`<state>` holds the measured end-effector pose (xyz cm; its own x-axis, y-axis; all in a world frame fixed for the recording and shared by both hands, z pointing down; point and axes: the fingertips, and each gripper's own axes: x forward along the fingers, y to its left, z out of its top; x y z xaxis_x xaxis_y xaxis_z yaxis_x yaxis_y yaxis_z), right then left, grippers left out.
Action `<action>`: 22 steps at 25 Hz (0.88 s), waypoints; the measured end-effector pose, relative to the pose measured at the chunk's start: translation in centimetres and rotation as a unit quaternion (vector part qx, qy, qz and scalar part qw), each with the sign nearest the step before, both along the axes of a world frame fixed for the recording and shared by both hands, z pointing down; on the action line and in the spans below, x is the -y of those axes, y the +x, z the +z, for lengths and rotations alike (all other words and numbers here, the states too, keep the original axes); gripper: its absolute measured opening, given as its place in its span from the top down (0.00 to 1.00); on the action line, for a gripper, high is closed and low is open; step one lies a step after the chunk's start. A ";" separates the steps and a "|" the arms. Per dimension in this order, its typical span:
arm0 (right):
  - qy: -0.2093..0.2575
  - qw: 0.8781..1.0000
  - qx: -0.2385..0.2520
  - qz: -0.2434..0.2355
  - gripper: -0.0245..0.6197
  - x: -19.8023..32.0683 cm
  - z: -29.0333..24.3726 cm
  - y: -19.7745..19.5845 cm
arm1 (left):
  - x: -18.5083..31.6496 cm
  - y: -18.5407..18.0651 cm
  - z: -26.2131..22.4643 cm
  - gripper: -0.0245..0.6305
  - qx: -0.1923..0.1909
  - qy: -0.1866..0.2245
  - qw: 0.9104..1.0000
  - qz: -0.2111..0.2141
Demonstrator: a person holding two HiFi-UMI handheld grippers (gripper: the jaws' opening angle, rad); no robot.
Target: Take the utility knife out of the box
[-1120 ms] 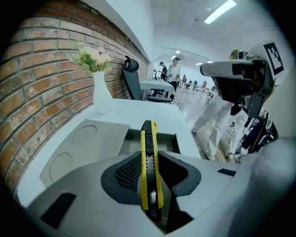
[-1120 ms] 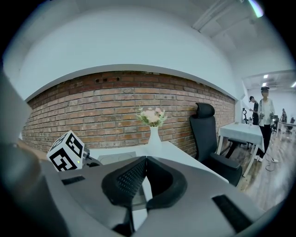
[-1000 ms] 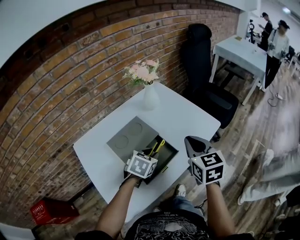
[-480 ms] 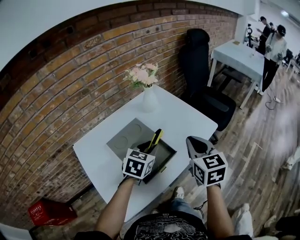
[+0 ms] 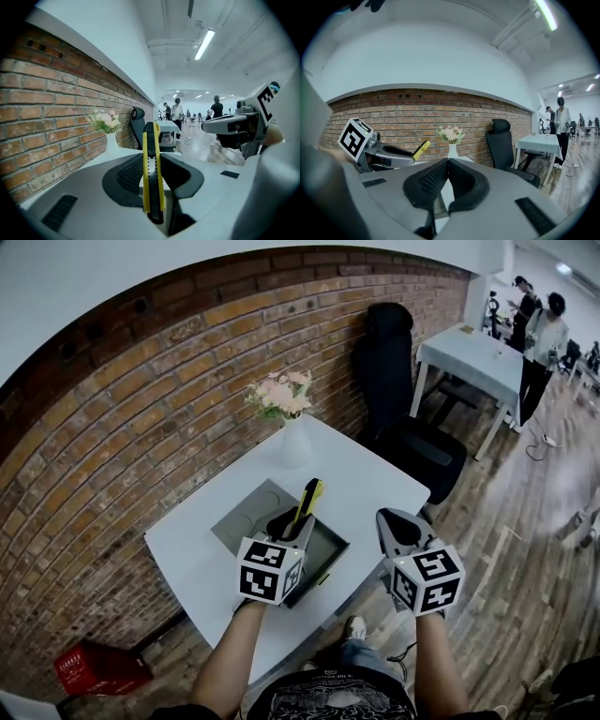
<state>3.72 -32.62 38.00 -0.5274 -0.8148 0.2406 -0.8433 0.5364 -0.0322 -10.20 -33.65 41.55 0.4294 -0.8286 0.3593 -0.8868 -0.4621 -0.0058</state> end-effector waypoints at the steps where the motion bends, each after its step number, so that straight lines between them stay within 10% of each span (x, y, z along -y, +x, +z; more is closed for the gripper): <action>1: 0.004 1.000 0.000 0.001 0.93 -0.1 -0.3 0.1 | -0.1 0.0 -0.5 0.77 -0.002 0.006 1.000 0.000; 22: 0.046 0.999 -0.004 0.017 0.93 -0.8 -3.5 -0.5 | -1.5 -2.0 -5.5 0.77 -0.052 0.110 0.992 -0.025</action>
<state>3.23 -31.77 34.46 -0.4971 -0.8512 0.1682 -0.8614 0.5074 0.0224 -12.24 -32.19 36.04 0.4110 -0.9032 0.1240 -0.9097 -0.4151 -0.0084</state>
